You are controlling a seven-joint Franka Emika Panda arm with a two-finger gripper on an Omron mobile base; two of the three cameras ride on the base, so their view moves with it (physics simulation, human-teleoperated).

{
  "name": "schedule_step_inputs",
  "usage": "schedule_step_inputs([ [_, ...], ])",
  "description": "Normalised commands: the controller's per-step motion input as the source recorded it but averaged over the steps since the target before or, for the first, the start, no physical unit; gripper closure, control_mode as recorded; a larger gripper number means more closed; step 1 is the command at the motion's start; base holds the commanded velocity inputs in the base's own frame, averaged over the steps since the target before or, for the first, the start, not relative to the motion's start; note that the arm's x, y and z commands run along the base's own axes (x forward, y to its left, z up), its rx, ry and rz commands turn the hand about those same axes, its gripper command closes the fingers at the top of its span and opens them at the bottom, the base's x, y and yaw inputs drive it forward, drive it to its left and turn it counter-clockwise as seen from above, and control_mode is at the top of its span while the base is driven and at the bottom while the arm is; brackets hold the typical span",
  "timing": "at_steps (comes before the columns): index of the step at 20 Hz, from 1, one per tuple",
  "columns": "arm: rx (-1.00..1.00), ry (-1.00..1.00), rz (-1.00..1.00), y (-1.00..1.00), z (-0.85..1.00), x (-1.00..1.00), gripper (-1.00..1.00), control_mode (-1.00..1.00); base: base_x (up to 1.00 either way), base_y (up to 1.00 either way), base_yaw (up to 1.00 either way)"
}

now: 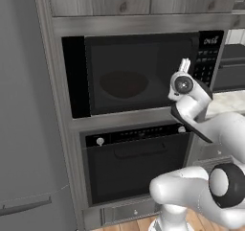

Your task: Pick the bell pepper from the sink and place it in the bowl. Then pick the bowl and place it in the microwave. Then close the microwave door and press the start button.

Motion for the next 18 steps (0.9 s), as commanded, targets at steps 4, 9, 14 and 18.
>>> schedule_step_inputs([
  [4, 0.25, 0.03, 0.21, 0.0, 0.07, -0.84, -1.0, -1.0, 0.0, 0.0, 0.0],
  [9, 0.2, 0.04, 0.24, 0.01, 0.26, -1.0, -1.0, -1.0, 0.0, 0.0, 0.0],
  [14, 0.04, 0.0, -0.06, -0.32, -0.04, -1.0, -1.0, -1.0, 0.0, 0.0, 0.0],
  [18, 0.16, 0.03, 0.16, -1.0, -0.09, -0.82, -1.0, -1.0, 0.0, 0.0, 0.0],
])
